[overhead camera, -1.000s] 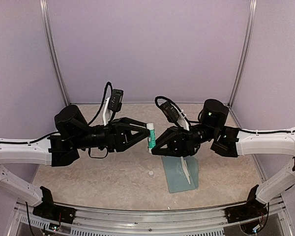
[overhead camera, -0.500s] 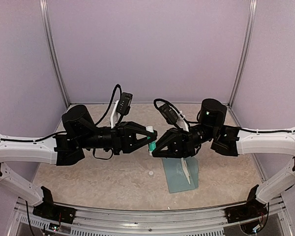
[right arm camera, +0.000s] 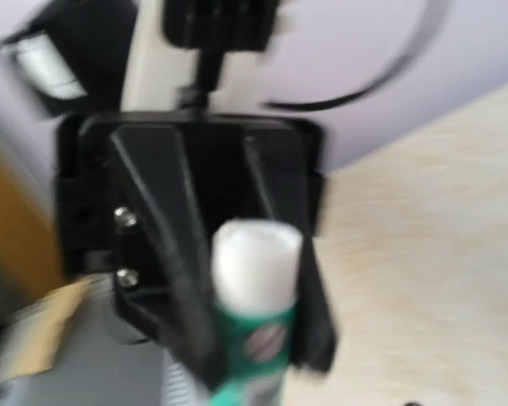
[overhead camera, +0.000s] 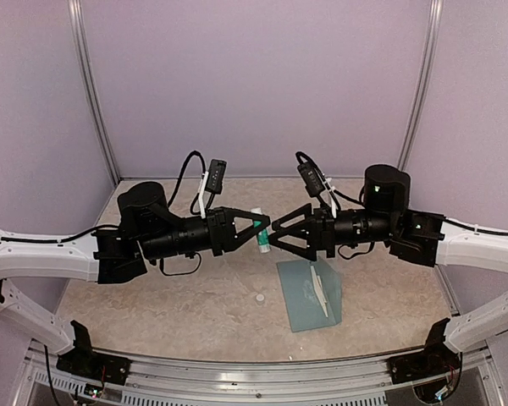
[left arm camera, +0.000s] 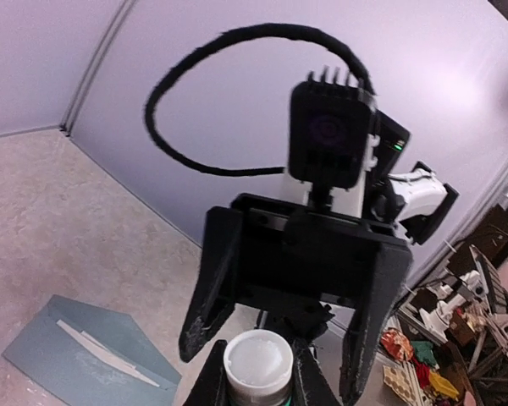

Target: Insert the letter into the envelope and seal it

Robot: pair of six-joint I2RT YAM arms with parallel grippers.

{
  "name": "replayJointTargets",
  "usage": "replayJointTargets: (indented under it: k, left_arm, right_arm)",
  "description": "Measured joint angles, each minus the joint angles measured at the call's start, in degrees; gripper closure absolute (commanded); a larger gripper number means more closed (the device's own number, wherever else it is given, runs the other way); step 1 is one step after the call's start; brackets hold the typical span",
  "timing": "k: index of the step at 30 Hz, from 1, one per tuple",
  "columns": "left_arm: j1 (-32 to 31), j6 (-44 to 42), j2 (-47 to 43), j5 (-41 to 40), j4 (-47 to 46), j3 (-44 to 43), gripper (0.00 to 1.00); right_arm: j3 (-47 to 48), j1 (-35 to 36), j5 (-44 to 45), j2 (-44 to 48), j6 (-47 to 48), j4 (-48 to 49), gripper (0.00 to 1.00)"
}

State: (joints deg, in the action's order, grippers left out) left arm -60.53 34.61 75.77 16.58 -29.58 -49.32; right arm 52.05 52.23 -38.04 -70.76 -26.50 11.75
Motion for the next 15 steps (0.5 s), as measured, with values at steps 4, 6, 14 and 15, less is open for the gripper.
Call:
replayJointTargets:
  k: [4,6,14,15]
  left_arm:
    - [0.1,2.9,0.0,-10.1,4.0,-0.5,0.91]
    - [0.1,4.9,0.1,-14.0,5.0,-0.5,0.91]
    - [0.1,9.2,2.4,-19.0,5.7,-0.6,0.91]
    - [0.1,9.4,2.6,-19.1,5.8,-0.6,0.91]
  right_arm:
    - [0.4,3.4,13.8,1.4,2.8,-5.9,0.38]
    - [1.0,5.2,19.4,1.1,3.7,-8.5,0.4]
    - [3.5,7.5,30.8,-2.3,4.9,-12.5,0.5]
    - [4.0,7.5,31.6,-3.3,5.0,-12.7,0.52]
